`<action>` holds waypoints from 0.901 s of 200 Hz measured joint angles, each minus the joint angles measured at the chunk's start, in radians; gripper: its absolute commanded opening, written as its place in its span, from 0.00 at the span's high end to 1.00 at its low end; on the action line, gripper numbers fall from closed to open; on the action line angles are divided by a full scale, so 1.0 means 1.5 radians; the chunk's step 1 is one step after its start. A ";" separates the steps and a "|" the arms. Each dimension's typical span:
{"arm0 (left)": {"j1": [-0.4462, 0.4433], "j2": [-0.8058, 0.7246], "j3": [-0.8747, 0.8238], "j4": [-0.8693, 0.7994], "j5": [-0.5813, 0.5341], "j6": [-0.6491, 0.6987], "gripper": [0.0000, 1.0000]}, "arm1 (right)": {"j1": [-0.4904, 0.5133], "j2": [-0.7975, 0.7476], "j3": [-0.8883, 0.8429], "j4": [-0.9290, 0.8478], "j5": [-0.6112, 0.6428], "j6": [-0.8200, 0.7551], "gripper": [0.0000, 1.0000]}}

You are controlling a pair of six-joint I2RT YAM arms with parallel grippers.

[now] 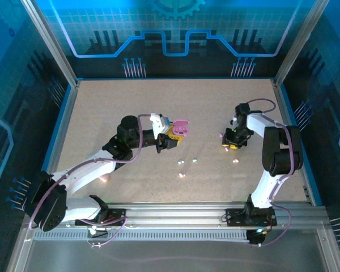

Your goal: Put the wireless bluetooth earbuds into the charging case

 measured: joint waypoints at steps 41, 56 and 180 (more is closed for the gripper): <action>0.000 0.000 0.000 0.000 0.000 0.000 0.74 | 0.016 0.001 0.012 -0.006 0.001 0.000 0.68; 0.000 0.000 0.000 0.000 0.000 0.000 0.74 | 0.020 0.004 0.017 -0.008 0.001 0.000 0.68; 0.000 0.000 0.000 0.000 0.000 0.000 0.74 | 0.027 0.018 0.030 -0.029 0.018 -0.016 0.71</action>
